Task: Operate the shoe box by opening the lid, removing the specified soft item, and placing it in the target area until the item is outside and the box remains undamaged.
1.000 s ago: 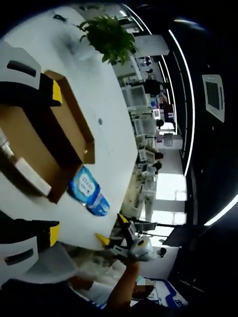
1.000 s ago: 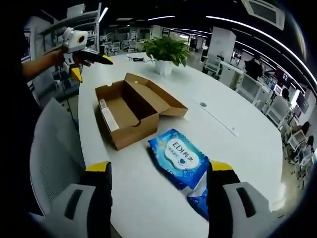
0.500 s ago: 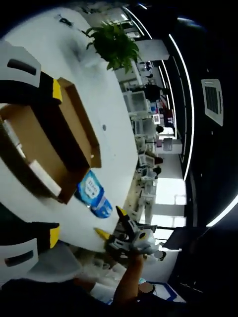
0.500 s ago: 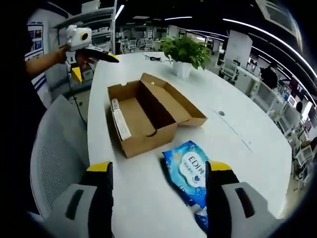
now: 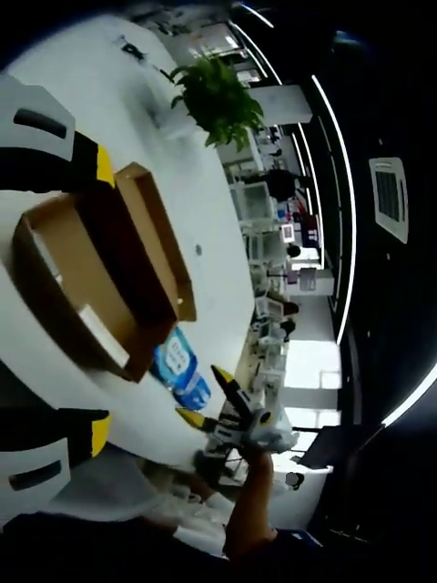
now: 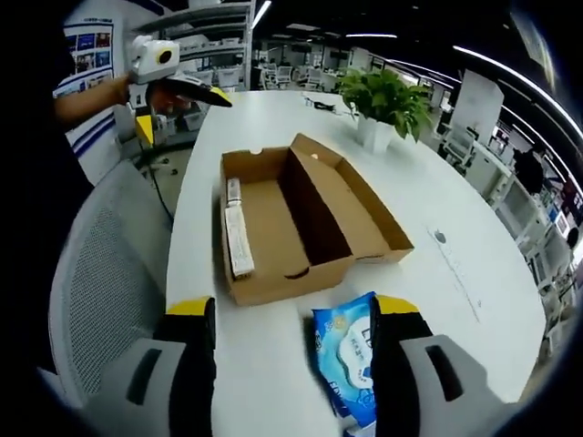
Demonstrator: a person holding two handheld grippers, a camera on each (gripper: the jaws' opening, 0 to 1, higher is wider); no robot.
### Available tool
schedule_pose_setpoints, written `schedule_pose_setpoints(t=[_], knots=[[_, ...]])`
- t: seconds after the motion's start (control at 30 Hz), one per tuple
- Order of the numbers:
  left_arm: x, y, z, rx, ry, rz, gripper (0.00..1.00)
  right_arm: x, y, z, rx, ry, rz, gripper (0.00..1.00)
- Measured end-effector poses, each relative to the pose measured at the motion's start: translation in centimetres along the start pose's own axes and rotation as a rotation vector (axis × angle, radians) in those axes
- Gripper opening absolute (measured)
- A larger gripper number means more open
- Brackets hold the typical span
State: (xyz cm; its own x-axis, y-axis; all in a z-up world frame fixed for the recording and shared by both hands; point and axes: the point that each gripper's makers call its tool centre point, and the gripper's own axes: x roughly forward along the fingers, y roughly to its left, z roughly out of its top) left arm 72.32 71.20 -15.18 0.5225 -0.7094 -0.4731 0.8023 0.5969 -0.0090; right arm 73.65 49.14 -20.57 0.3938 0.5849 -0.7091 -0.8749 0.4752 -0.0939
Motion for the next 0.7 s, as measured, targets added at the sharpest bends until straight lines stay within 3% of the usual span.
schedule_pose_setpoints(t=[0.4,0.7], knots=[[-1.2,0.3,-0.5,-0.021,-0.03,0.019,1.0,4.3,0.6,1.6,-0.113,0.047,0.121,0.6],[-1.6,0.4,-1.4,-0.042,-0.039,0.032,1.0,7.2,0.9,1.7,-0.18,0.102,0.191,0.58]])
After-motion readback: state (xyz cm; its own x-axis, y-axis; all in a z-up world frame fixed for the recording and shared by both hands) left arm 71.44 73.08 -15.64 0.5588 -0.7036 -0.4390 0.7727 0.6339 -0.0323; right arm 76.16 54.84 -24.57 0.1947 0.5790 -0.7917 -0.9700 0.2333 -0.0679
